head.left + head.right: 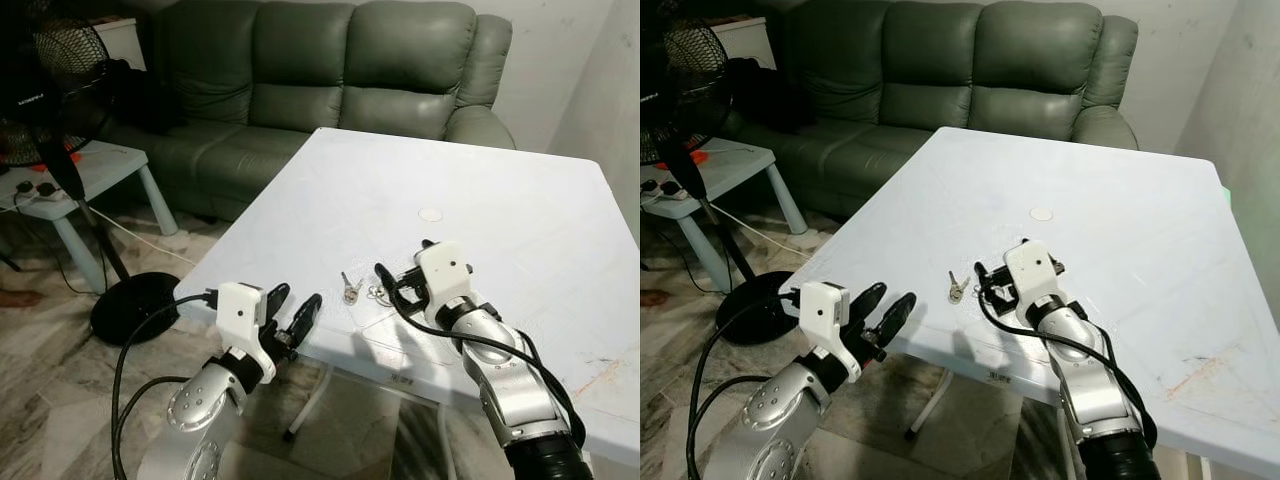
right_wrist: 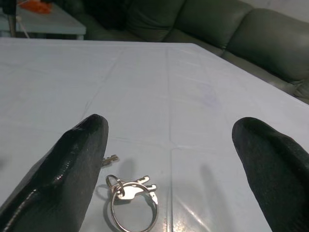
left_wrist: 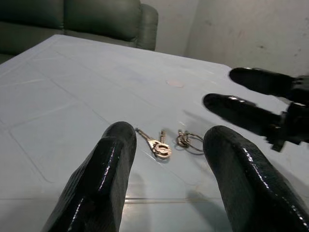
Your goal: Hang keys on a hook
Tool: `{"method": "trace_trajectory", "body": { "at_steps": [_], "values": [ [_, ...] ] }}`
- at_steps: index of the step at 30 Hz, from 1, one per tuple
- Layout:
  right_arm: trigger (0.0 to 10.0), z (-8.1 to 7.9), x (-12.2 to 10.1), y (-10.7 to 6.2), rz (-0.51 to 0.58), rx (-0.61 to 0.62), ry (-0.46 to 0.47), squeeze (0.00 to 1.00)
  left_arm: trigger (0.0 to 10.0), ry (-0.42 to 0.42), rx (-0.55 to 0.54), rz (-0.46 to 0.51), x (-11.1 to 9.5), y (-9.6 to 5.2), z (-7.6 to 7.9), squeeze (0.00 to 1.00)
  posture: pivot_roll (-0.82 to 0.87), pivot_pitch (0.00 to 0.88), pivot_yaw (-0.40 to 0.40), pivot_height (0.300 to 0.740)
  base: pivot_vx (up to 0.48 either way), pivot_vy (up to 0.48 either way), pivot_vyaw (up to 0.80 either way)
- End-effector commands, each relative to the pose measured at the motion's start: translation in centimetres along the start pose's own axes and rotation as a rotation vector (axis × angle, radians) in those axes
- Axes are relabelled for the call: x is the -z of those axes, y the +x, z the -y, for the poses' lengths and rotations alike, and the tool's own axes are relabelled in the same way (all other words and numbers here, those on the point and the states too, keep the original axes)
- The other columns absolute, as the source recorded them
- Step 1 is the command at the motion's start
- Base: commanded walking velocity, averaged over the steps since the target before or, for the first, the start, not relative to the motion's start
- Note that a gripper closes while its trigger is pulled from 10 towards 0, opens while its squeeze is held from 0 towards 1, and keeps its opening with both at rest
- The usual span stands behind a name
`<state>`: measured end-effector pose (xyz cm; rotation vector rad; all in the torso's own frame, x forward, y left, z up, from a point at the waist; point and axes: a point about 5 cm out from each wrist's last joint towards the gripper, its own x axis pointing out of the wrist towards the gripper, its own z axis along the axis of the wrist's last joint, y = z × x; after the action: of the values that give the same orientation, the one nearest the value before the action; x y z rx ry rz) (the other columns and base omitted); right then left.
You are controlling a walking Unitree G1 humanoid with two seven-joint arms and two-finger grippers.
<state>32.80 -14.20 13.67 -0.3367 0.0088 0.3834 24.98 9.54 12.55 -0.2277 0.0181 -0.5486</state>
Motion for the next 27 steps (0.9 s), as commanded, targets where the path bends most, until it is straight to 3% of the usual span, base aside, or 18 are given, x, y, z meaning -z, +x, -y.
{"method": "trace_trajectory", "body": {
  "at_steps": [1,11,13,14,27],
  "values": [
    [10.0,-0.1,-0.3,0.4,-0.008,-0.026,-0.02,0.0,10.0,-0.001,0.002,0.0,-0.3,-0.2,0.2,0.0,0.16,0.0,-0.005,0.74,0.0,0.0,0.0],
    [10.0,-0.9,0.2,1.3,-0.072,-0.054,-0.032,0.0,10.0,-0.015,-0.009,-0.015,-0.2,-1.1,0.7,0.0,0.18,0.025,-0.017,0.74,0.0,0.0,0.0],
    [10.0,-1.1,0.2,1.4,-0.062,-0.062,0.002,0.0,10.0,-0.018,-0.015,-0.018,-0.3,-1.2,0.8,0.0,0.18,0.032,-0.019,0.74,0.0,0.0,0.0],
    [10.0,-1.6,0.6,1.5,-0.079,-0.066,0.07,1.0,10.0,-0.025,-0.023,-0.021,-0.3,-1.3,0.9,0.0,0.19,0.041,-0.021,0.74,0.0,0.0,0.0],
    [10.0,-2.4,1.1,1.7,-0.139,-0.044,0.114,1.0,10.0,-0.037,-0.041,-0.029,-0.3,-1.6,1.0,0.0,0.19,0.064,-0.02,0.74,0.0,0.0,0.0]
  ]
}}
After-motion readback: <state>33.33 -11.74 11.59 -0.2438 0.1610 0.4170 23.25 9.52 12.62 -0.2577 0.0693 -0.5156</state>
